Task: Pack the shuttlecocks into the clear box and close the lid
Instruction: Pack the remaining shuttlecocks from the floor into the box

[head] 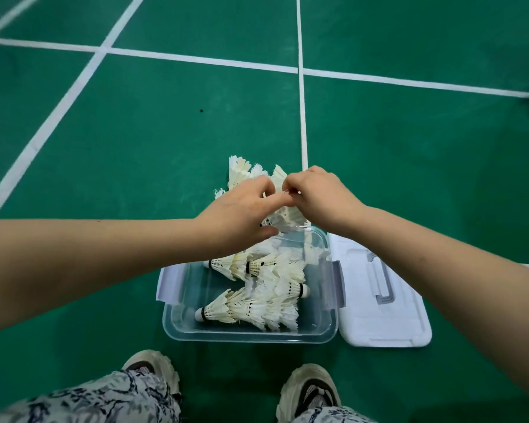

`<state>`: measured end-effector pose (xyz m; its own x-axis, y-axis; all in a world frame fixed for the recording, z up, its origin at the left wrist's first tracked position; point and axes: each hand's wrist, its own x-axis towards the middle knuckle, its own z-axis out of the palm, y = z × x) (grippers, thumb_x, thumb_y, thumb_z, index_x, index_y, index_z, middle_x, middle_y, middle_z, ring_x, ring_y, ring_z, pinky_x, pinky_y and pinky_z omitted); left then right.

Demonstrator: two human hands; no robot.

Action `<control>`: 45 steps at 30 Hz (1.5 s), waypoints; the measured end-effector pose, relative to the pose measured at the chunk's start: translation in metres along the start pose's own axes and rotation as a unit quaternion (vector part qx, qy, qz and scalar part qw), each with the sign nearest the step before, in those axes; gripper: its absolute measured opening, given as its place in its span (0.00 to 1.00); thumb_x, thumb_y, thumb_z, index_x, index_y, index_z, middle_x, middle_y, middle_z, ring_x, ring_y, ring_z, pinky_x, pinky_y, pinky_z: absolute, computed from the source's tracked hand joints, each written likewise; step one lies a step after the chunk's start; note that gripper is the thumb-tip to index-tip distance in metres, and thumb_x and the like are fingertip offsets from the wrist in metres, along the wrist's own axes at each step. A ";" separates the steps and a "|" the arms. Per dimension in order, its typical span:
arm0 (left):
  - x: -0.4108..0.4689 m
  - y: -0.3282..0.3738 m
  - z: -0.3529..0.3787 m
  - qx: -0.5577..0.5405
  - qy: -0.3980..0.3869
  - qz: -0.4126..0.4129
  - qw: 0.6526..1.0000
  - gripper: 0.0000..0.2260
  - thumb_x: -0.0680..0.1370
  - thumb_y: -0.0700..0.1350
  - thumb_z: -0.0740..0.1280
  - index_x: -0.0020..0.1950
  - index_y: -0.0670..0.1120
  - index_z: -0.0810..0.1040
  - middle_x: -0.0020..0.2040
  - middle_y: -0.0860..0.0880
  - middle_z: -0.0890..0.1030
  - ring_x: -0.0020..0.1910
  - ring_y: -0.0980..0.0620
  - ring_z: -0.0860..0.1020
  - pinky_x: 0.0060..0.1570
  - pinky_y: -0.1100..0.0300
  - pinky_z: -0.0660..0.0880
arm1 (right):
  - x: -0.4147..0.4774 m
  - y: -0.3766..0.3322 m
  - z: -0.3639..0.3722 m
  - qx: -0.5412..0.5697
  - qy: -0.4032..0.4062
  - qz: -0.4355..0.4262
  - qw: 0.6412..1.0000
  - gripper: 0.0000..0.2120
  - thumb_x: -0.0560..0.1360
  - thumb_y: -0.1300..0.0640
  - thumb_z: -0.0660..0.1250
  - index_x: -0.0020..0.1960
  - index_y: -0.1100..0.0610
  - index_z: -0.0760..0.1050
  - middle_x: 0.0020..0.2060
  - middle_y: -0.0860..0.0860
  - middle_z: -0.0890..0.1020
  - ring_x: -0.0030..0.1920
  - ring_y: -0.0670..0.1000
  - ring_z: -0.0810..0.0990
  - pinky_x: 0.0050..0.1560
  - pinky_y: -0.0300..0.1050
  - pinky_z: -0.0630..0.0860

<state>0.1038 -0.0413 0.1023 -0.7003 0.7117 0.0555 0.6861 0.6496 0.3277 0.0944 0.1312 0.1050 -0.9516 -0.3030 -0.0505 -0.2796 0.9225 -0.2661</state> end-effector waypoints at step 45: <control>-0.046 -0.032 0.076 -0.344 -0.164 -0.489 0.785 0.10 0.78 0.39 0.59 0.41 0.40 0.77 0.39 0.41 0.83 0.30 0.51 0.78 0.29 0.62 0.73 | -0.036 -0.001 0.069 0.183 -0.133 0.093 0.970 0.05 0.78 0.52 0.62 0.44 0.51 0.71 0.32 0.43 0.73 0.35 0.48 0.72 0.35 0.43 0.66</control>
<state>0.1290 -0.0745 0.0181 -0.6594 0.0657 -0.7489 -0.4960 0.7106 0.4991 0.1377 0.1250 0.0404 -0.9012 -0.2352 -0.3640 0.0038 0.8356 -0.5493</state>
